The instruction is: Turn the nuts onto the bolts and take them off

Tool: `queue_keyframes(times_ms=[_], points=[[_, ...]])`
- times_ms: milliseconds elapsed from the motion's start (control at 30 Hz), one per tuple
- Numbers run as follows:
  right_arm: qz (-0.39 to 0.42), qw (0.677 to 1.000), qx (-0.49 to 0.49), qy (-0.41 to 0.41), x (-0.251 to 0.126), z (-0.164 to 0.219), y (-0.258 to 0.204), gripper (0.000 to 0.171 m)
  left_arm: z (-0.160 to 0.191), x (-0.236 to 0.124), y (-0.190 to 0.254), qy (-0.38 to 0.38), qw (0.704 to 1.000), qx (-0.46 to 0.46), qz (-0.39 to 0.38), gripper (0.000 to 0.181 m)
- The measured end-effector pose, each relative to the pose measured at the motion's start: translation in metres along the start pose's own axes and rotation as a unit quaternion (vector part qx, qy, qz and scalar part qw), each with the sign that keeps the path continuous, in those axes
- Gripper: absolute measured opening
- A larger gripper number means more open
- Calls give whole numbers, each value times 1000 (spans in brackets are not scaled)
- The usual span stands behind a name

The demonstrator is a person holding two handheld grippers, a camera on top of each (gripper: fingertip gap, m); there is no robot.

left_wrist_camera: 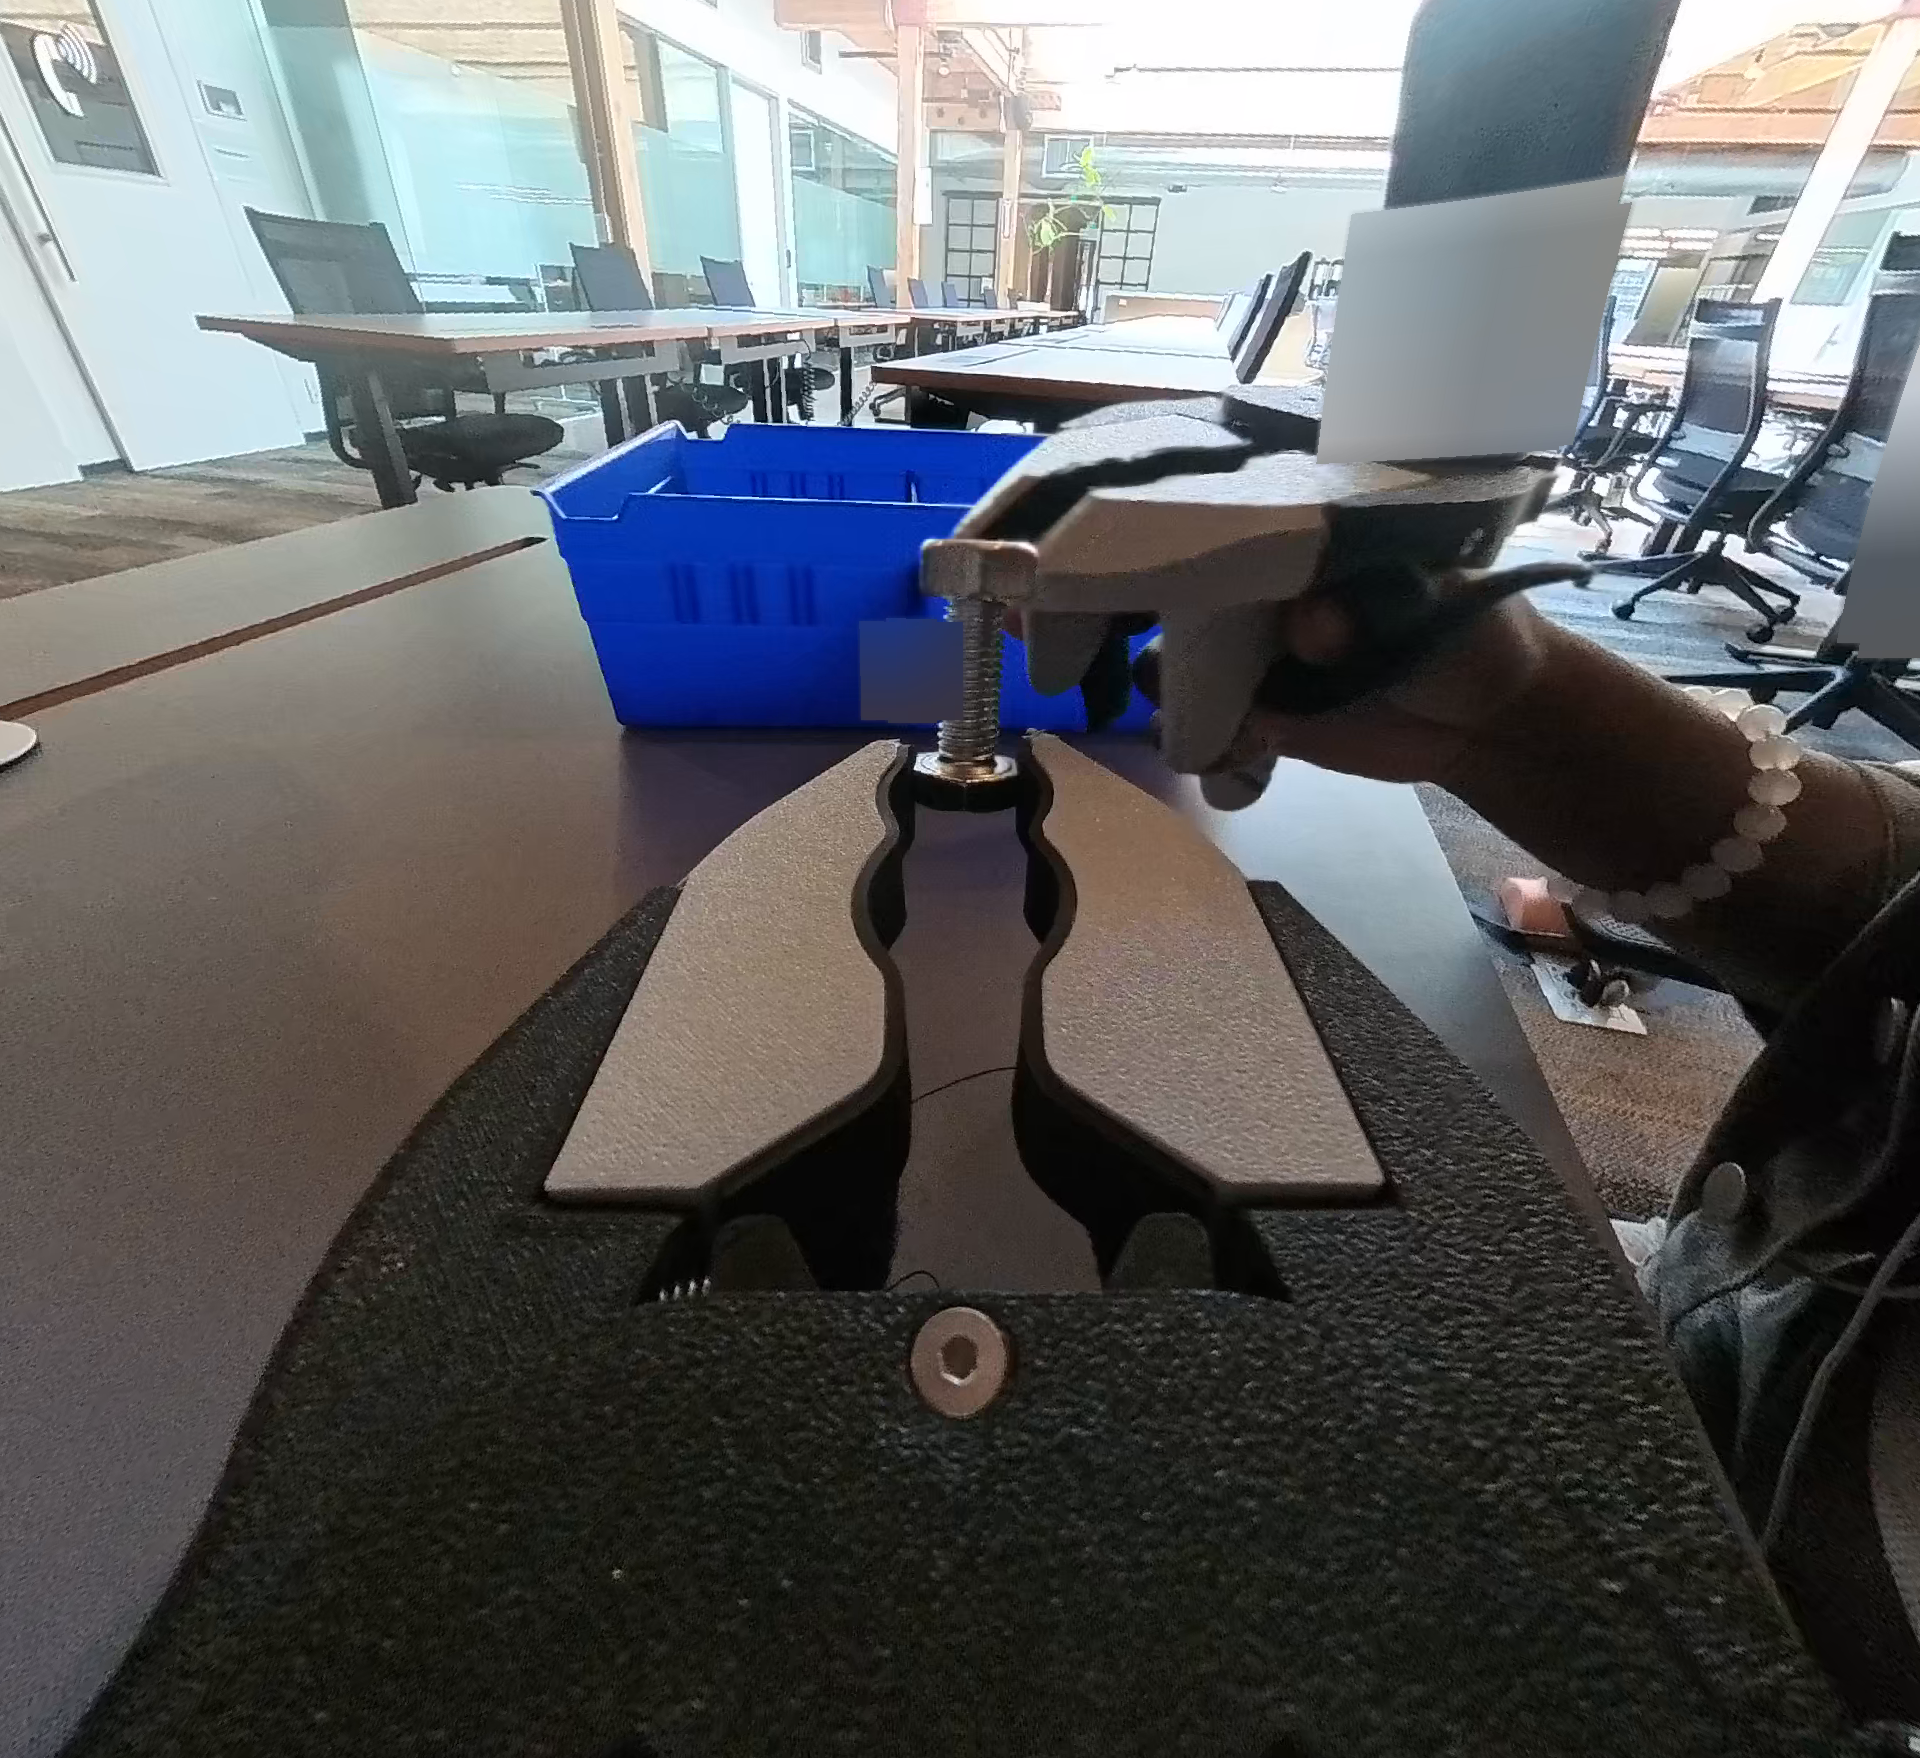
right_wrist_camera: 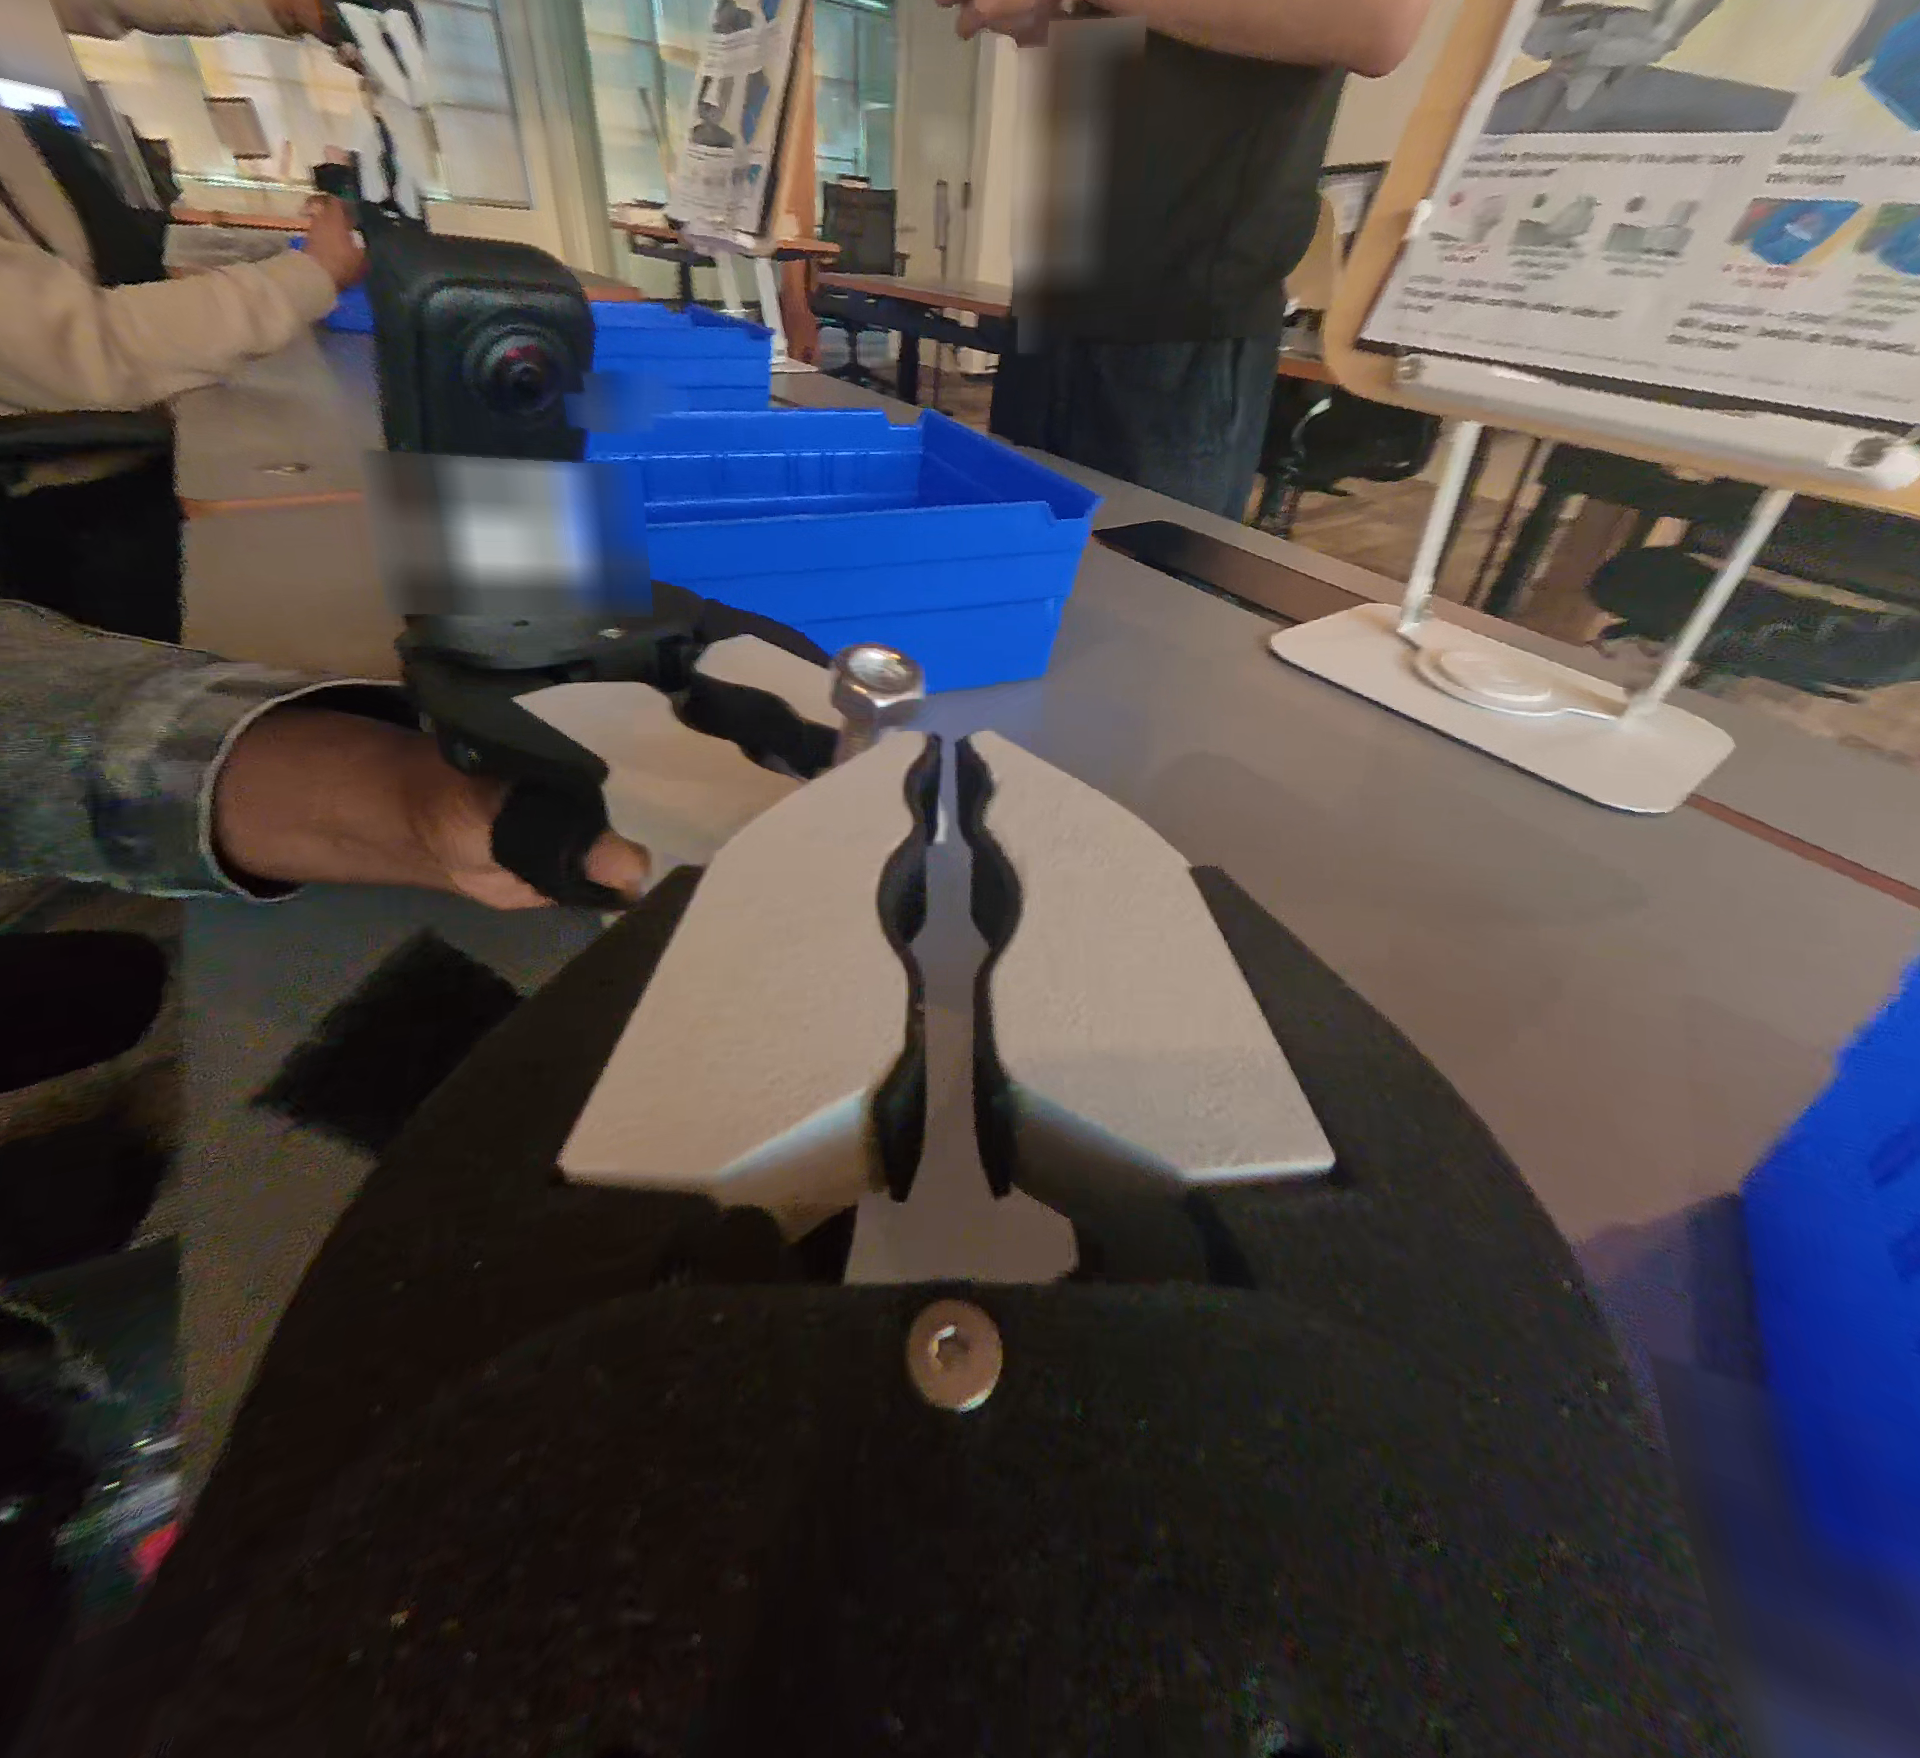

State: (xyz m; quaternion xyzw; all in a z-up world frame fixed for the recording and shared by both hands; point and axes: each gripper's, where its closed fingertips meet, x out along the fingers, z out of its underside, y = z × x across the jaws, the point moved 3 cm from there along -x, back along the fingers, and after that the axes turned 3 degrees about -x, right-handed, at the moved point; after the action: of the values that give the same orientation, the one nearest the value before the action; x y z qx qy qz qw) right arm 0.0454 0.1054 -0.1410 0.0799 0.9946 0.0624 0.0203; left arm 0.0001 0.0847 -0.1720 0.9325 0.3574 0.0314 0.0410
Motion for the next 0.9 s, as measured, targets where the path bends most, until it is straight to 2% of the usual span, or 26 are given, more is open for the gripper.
queue_keyframes(times_ms=[100,233,300,400,500,600,733,900], points=[[10,1000,7,11,-7,-2,5,2,1,0,0,-3,1000,5,0,18],[-14,1000,20,15,-1,-4,-3,29,0,0,1,-2,1000,2,1,18],[-23,999,24,13,5,-4,-7,34,0,0,1,-3,1000,4,1,18],[-25,999,20,9,11,-4,-8,32,0,0,0,-3,1000,4,1,18],[-24,1000,11,12,8,-4,-7,22,0,0,0,-2,1000,3,0,18],[-10,1000,1,7,1,-2,-3,0,0,0,-1,0,1000,-3,0,18],[-6,1000,12,18,-6,-4,1,2,1,0,0,-3,1000,4,0,18],[-14,1000,6,10,1,-3,-3,19,0,0,-1,-1,1000,3,-2,18]])
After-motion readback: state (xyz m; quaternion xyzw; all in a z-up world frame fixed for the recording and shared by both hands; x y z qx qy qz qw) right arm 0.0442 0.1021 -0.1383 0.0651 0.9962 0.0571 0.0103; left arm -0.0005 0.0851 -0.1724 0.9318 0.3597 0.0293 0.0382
